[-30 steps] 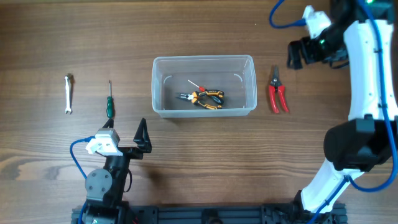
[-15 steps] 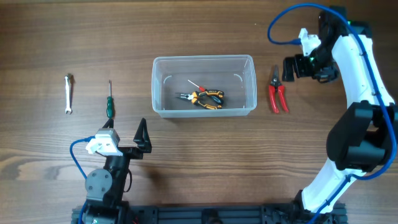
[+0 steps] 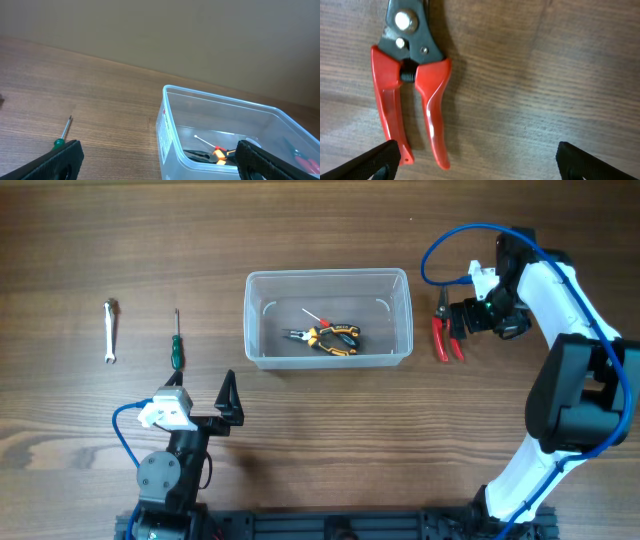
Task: Pack container
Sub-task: 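Move the right gripper over the red-handled pruning shears, then lower the right gripper and close it on the shears' red handles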
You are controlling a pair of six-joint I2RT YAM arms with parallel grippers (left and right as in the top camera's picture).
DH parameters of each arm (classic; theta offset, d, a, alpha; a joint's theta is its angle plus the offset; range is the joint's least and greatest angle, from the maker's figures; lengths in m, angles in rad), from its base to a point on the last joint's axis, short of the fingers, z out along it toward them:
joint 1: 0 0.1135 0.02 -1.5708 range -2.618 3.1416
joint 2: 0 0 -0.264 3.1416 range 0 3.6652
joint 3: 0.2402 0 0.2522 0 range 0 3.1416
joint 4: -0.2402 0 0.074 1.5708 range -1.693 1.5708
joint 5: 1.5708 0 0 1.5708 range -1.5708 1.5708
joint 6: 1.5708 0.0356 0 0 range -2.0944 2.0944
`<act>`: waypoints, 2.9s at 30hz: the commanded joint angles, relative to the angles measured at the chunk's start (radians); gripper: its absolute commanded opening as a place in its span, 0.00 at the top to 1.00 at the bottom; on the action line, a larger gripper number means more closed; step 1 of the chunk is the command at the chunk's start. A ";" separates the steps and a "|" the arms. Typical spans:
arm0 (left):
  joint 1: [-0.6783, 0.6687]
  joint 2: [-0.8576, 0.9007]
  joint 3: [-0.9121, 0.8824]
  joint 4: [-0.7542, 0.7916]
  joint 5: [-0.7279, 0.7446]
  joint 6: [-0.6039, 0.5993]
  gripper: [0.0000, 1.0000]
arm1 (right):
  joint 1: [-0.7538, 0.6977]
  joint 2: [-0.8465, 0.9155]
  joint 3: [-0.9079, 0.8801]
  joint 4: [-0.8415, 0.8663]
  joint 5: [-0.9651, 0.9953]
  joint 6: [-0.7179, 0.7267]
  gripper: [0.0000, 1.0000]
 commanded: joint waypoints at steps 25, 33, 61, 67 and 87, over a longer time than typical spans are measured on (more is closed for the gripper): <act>0.007 -0.007 -0.006 0.003 -0.010 0.021 0.00 | 0.002 0.095 -0.003 0.072 0.000 -0.003 0.00; 0.007 -0.007 -0.006 0.003 -0.010 0.021 0.00 | 0.002 0.095 -0.003 0.077 0.015 -0.065 0.00; 0.007 -0.007 -0.006 0.003 -0.010 0.021 0.00 | 0.031 0.148 -0.003 0.082 0.015 -0.085 0.00; 0.007 -0.007 -0.006 0.003 -0.010 0.021 0.00 | 0.043 0.158 -0.003 0.088 0.015 -0.084 0.00; 0.007 -0.007 -0.006 0.003 -0.010 0.021 0.00 | 0.043 0.158 -0.002 0.093 0.014 -0.079 0.70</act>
